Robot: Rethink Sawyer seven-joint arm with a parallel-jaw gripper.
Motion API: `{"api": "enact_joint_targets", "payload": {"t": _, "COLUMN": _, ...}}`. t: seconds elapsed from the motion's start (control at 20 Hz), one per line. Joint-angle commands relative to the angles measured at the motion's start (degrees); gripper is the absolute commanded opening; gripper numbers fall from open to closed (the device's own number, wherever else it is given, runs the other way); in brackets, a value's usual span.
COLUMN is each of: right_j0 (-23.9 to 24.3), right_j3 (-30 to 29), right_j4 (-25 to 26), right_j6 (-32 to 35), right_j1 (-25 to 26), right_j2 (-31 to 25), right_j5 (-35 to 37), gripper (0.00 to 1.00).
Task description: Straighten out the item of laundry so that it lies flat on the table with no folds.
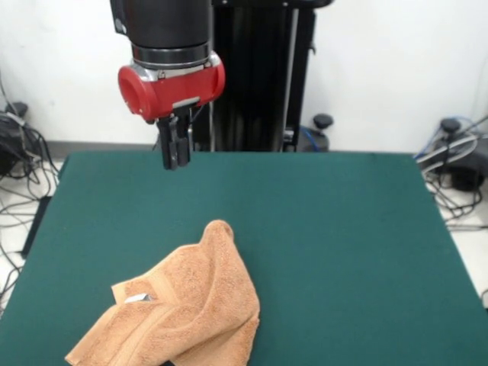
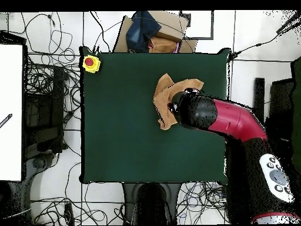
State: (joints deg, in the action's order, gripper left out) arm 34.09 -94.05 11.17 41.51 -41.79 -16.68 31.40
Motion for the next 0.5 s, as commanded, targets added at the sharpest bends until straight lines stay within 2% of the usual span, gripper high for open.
{"api": "enact_joint_targets", "payload": {"t": 0.05, "right_j0": -2.2, "right_j3": -4.8, "right_j4": 1.0, "right_j6": 14.7, "right_j1": 1.9, "right_j2": 3.0, "right_j5": -3.6, "gripper": 0.00}}
{"api": "enact_joint_targets", "payload": {"t": 0.5, "right_j0": -6.4, "right_j3": -4.0, "right_j4": 0.9, "right_j6": 17.8, "right_j1": 3.7, "right_j2": 6.2, "right_j5": -7.2, "gripper": 0.00}}
